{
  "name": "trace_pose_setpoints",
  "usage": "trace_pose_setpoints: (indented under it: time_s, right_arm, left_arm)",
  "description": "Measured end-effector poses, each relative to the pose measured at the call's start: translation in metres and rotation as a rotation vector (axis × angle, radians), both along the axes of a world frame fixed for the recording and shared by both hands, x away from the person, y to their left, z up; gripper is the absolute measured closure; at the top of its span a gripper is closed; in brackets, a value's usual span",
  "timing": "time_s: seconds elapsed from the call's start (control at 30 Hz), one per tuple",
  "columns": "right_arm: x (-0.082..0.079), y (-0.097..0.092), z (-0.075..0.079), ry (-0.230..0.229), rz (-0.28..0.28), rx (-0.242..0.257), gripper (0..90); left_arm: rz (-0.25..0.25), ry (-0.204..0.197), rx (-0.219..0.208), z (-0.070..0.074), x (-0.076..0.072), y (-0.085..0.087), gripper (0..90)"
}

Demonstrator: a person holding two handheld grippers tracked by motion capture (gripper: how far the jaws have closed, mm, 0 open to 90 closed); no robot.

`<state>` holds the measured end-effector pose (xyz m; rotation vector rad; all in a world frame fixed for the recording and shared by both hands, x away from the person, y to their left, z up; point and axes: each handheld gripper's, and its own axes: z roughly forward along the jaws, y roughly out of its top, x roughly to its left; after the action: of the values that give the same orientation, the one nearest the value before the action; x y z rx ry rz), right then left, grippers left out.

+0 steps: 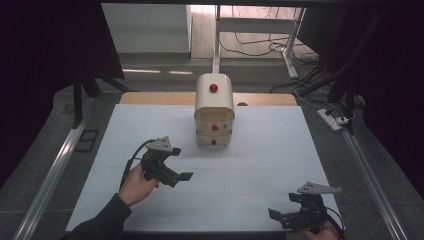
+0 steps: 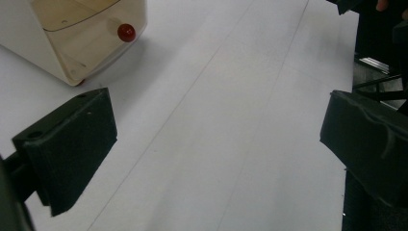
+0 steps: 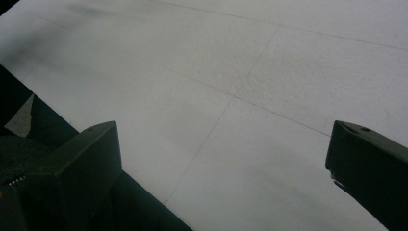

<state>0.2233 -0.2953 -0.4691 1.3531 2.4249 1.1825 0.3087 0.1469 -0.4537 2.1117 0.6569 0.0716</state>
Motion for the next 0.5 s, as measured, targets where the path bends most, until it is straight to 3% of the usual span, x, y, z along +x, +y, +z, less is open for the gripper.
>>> trace_pose_setpoints:
  time_s: [0.5]
  right_arm:
    - [0.000,0.000,0.000,0.000,0.004,0.001,0.0]
  left_arm:
    - [0.010,0.016,-0.023,0.001,-0.012,0.011,0.0]
